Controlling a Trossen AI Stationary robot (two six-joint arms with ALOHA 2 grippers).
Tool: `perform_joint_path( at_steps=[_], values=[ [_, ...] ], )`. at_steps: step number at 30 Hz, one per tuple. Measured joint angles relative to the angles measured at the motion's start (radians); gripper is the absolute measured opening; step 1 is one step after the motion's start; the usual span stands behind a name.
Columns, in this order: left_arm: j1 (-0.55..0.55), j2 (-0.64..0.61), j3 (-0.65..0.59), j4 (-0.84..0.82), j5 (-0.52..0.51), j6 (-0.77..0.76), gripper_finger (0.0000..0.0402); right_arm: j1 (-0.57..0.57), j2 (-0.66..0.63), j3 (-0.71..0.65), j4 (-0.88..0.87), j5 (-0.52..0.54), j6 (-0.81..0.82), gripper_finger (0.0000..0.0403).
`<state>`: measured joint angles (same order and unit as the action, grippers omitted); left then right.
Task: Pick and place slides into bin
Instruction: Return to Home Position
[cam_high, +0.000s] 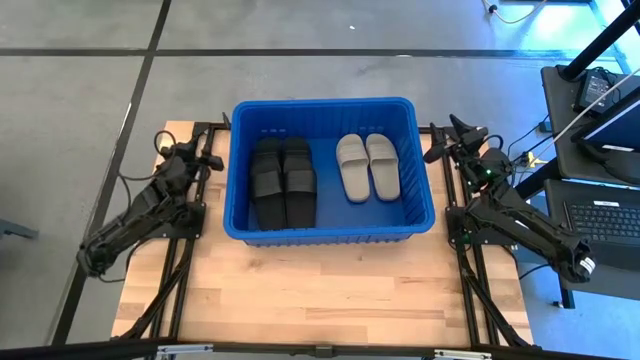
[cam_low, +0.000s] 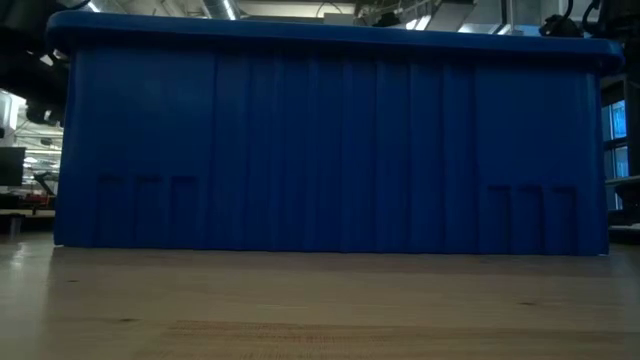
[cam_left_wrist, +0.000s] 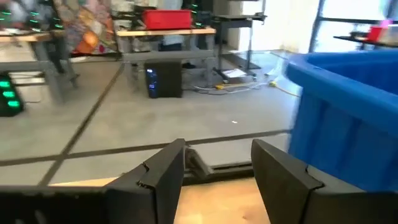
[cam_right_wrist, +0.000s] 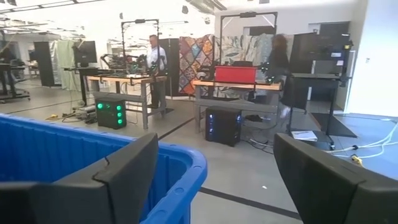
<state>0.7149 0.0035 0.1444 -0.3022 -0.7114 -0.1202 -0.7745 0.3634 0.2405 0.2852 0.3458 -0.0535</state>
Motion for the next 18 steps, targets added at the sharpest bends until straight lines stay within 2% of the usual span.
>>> perform_joint_path(
  at_steps=[8,12,18],
  values=[
    [0.126,0.000,0.000,0.004,0.001,0.003,0.0181,-0.040,0.000,0.000,-0.012,-0.014,0.023,0.0320],
    [0.160,0.000,0.000,0.007,0.050,0.003,0.0181,-0.053,0.001,-0.005,-0.024,-0.052,0.024,0.0320],
    [0.170,0.000,0.001,0.007,0.024,0.003,0.0181,-0.076,0.000,-0.127,0.127,-0.052,0.076,0.0320]
  ],
)
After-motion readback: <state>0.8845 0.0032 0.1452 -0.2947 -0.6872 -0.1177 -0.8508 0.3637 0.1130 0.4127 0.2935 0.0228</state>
